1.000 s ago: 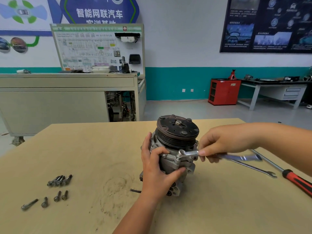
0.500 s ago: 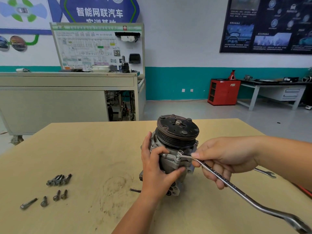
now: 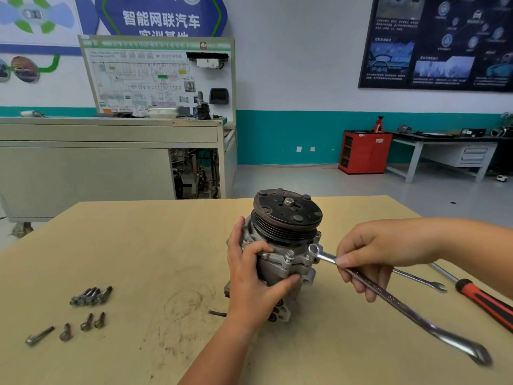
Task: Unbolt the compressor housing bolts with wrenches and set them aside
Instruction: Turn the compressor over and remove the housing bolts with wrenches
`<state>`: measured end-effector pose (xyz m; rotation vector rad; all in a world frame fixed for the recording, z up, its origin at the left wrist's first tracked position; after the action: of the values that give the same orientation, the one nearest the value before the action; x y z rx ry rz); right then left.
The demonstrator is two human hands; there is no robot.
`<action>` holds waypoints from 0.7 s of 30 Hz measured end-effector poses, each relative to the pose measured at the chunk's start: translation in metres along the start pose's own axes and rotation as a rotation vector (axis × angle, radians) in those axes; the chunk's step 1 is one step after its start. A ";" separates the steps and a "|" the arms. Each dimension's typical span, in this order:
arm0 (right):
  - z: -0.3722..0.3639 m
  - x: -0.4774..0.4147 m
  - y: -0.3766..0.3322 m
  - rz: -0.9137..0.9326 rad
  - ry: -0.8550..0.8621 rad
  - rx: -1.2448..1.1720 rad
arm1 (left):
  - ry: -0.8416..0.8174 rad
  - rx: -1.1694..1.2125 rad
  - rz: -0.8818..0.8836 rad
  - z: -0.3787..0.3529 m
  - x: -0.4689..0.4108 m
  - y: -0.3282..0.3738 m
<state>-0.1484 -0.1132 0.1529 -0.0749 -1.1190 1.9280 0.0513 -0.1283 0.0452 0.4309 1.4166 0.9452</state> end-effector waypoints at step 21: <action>-0.004 -0.058 0.191 -0.440 0.989 0.430 | 0.152 -0.122 0.116 0.003 0.013 0.029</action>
<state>-0.2364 -0.1918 -0.0082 -0.4489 -0.0427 1.3885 0.0444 -0.1005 0.0595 0.3593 1.4730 1.1728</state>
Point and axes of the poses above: each hand's wrist, its own x-axis away from the middle knuckle, its own z-axis out of the back of the hand, y = z × x, the point moved 3 cm from there along -x, towards the middle knuckle, and after that the axes turned 10 degrees about z, right-handed, at the moved point
